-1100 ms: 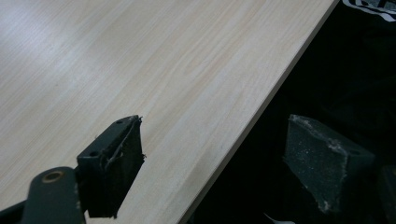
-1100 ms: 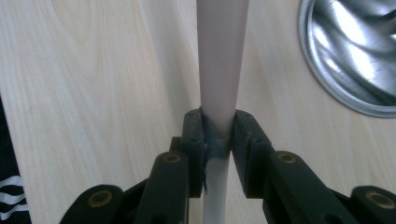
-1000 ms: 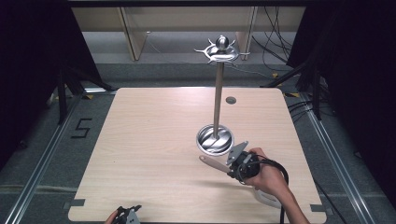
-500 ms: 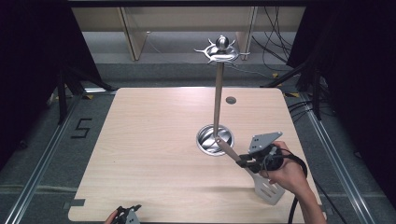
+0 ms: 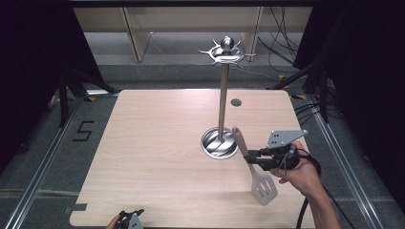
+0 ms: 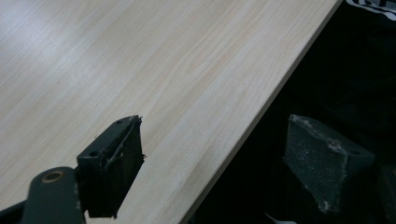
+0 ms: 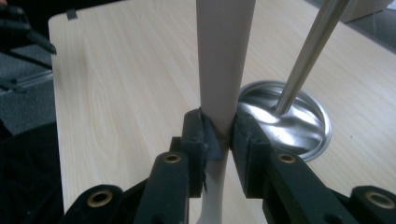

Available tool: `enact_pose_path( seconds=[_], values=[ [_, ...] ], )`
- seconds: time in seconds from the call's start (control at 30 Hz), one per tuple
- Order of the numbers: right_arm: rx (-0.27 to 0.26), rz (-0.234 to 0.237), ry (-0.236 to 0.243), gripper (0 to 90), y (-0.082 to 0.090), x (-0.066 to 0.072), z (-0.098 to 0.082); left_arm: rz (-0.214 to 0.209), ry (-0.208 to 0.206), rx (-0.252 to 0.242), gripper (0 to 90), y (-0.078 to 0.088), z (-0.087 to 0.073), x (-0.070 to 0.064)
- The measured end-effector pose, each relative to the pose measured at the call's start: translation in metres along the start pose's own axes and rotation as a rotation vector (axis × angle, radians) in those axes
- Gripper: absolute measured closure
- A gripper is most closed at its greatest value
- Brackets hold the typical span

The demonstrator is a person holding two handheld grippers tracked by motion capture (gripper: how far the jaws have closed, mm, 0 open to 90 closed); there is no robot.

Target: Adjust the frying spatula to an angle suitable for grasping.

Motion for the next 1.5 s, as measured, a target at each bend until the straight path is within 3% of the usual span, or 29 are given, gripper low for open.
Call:
enact_pose_path(
  seconds=[0.17, 0.2, 0.23, 0.27, 0.33, 0.47, 0.5, 0.6, 0.73, 0.77, 0.8, 0.9, 1.03, 1.13, 1.5],
  values=[
    [-0.033, 0.016, 0.006, 76.4, 0.001, 0.001, 0.005, 0.007, 0.007, 0.013, 18.8, 0.0, -0.001, 0.0],
    [-0.061, 0.026, -0.014, 76.5, 0.0, 0.002, 0.007, 0.011, 0.004, 0.014, 18.7, 0.001, -0.001, 0.0],
    [-0.093, 0.01, 0.0, 76.4, -0.001, 0.001, 0.009, 0.006, -0.001, -0.002, 18.7, 0.001, 0.0, 0.0],
    [-0.09, 0.022, -0.013, 76.4, 0.0, 0.002, 0.01, 0.009, -0.002, 0.017, 18.8, 0.001, -0.001, 0.0],
    [-0.122, 0.016, -0.012, 76.4, -0.001, 0.002, 0.014, 0.005, -0.003, 0.018, 18.7, 0.0, -0.001, 0.0],
    [-0.14, 0.053, 0.002, 76.4, 0.001, 0.003, 0.02, 0.006, -0.003, 0.019, 18.8, 0.0, -0.001, 0.0],
    [-0.177, 0.041, -0.009, 76.4, -0.001, 0.003, 0.022, 0.006, -0.003, 0.018, 18.8, 0.0, -0.001, 0.0],
    [-0.156, 0.055, -0.001, 76.4, 0.002, 0.003, 0.025, 0.003, 0.006, 0.013, 18.8, 0.001, -0.001, 0.0],
    [-0.19, 0.045, 0.001, 76.4, 0.002, 0.002, 0.031, -0.005, -0.002, 0.019, 18.8, 0.001, -0.001, 0.0],
    [-0.176, 0.058, -0.008, 76.4, 0.003, 0.003, 0.032, -0.005, -0.002, 0.019, 18.8, 0.001, -0.001, 0.0],
    [-0.198, 0.042, 0.0, 76.4, 0.002, 0.002, 0.034, -0.008, 0.012, 0.015, 18.8, 0.0, -0.002, -0.001],
    [-0.196, 0.043, -0.002, 76.4, 0.003, 0.001, 0.037, -0.024, 0.007, 0.019, 18.8, 0.001, -0.002, 0.0],
    [-0.205, 0.039, 0.006, 76.4, 0.006, 0.0, 0.044, -0.009, 0.005, 0.023, 18.8, 0.0, -0.002, 0.0],
    [-0.24, 0.03, 0.003, 76.4, 0.011, -0.004, 0.053, 0.017, 0.012, 0.015, 18.8, -0.001, -0.002, 0.001],
    [-0.26, -0.021, 0.008, 76.4, 0.021, -0.014, 0.08, 0.006, 0.01, 0.02, 18.7, 0.0, -0.002, 0.001]
  ],
)
Point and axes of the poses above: each handheld gripper's, and its own axes: y roughly backward along the jaws, z roughly out of its top, x roughly to its left, the point moved 4 cm from there along -y, roughly forward along the jaws, and after that the axes turned 8 degrees about z, right-handed, at the moved point
